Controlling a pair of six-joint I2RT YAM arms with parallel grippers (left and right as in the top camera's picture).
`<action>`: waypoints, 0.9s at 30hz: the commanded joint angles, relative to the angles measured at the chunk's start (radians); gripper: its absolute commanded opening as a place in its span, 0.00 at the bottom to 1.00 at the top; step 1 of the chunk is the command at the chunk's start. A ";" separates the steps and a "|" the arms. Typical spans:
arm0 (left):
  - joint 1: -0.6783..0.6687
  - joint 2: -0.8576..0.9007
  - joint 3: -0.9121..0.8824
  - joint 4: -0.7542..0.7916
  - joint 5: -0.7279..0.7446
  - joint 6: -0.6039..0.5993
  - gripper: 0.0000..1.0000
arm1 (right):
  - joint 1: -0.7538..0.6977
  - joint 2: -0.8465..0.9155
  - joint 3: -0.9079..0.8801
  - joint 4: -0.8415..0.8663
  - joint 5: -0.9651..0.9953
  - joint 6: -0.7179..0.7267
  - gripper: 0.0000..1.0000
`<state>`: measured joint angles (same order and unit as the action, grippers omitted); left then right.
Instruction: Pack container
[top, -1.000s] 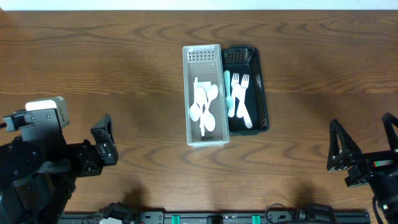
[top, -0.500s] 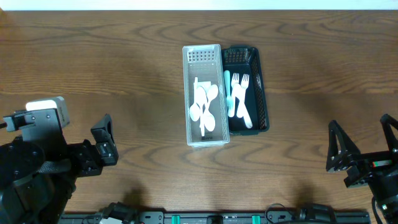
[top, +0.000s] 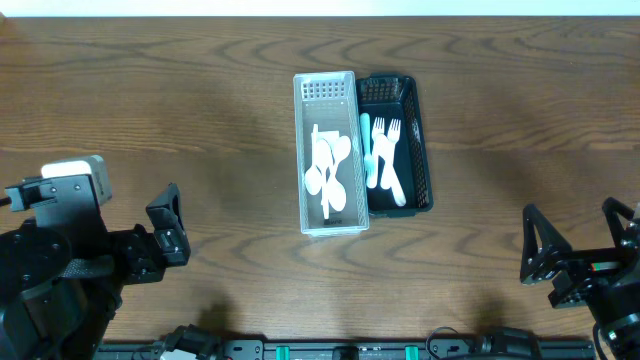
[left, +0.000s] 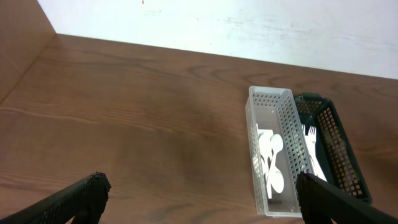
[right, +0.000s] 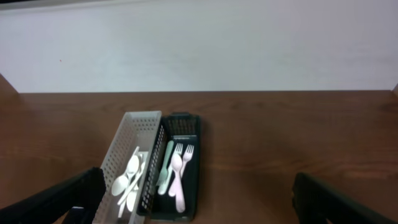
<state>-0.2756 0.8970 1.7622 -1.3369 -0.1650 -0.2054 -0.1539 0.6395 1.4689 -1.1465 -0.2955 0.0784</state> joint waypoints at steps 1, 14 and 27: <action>0.006 0.003 0.007 -0.003 -0.015 0.013 0.98 | 0.008 0.000 0.003 0.005 0.008 0.002 0.99; 0.006 0.003 0.007 -0.003 -0.015 0.013 0.98 | 0.008 -0.003 -0.028 0.009 0.011 -0.036 0.99; 0.006 0.003 0.007 -0.003 -0.015 0.013 0.98 | 0.008 -0.235 -0.434 0.271 0.007 -0.035 0.99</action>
<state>-0.2756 0.8970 1.7622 -1.3373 -0.1650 -0.2054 -0.1539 0.4568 1.1351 -0.9039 -0.2916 0.0582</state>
